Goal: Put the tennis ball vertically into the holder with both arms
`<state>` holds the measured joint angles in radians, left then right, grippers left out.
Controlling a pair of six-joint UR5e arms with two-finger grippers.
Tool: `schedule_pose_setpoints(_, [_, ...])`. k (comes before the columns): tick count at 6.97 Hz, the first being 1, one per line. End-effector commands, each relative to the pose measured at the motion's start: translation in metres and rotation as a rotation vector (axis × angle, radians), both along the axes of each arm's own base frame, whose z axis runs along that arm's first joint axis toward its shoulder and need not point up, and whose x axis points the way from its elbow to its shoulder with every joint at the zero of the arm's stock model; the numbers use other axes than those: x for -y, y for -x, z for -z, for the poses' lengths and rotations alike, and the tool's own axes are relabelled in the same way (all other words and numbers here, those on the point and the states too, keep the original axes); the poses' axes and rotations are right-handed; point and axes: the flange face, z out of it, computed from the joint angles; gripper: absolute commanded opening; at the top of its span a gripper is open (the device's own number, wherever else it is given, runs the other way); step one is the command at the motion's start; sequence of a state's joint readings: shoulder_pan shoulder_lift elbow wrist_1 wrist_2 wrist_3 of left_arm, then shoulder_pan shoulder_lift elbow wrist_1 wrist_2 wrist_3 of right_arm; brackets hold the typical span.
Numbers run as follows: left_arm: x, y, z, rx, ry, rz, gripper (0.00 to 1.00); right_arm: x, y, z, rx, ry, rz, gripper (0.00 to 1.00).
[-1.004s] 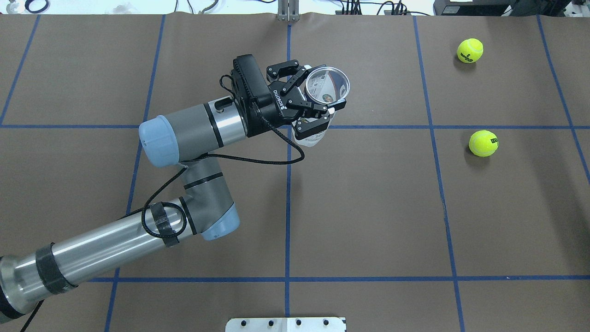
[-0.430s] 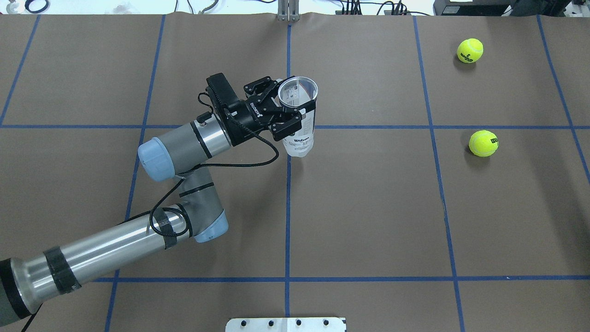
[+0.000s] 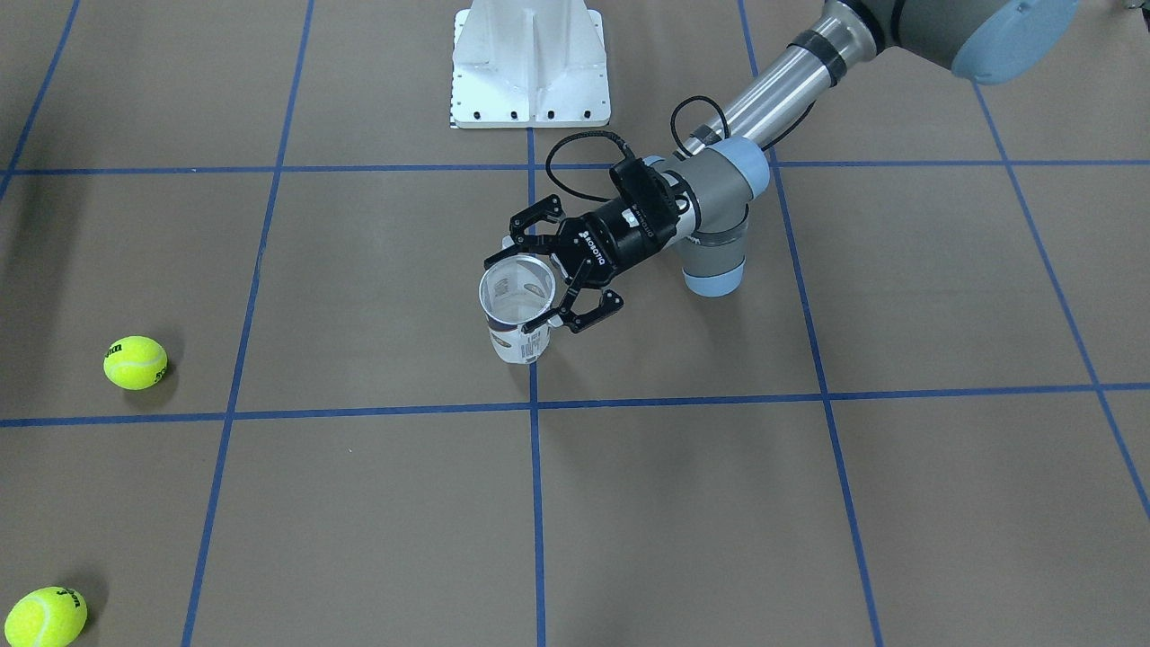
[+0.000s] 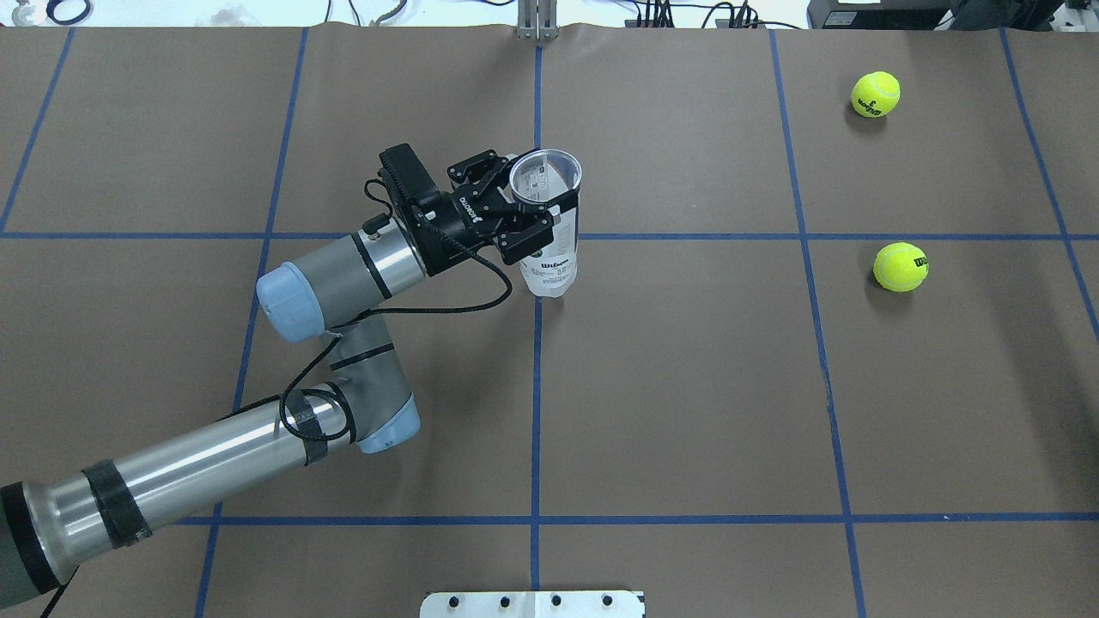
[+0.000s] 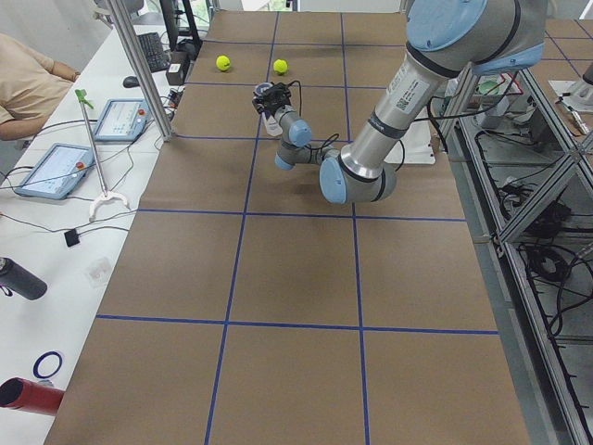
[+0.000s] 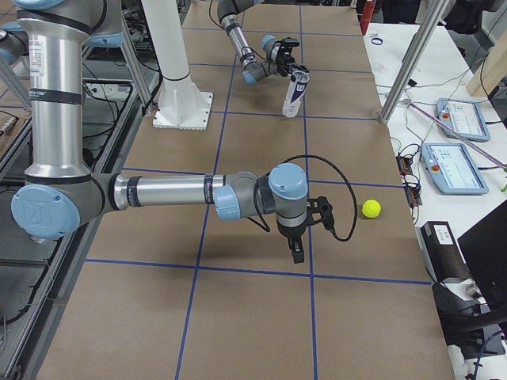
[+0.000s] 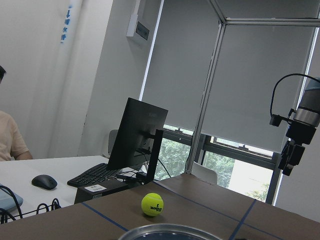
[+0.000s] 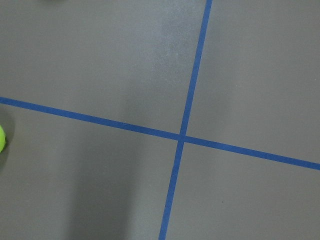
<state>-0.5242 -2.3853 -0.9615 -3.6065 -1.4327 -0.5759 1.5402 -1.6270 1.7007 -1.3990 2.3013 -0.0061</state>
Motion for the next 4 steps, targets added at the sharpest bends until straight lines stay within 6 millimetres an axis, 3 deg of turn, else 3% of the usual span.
schedule_pose_setpoints(1, [-0.0019,-0.0026,-0.0080,0.024,-0.039,0.032,0.79,0.0009,0.0010,0.0023,0.013,-0.003,0.003,1.00])
schedule_pose_setpoints(4, [-0.0058,-0.0112,-0.0148,0.059,-0.051,0.043,0.79,0.0007,0.0016,0.0028,0.021,-0.001,0.004,1.00])
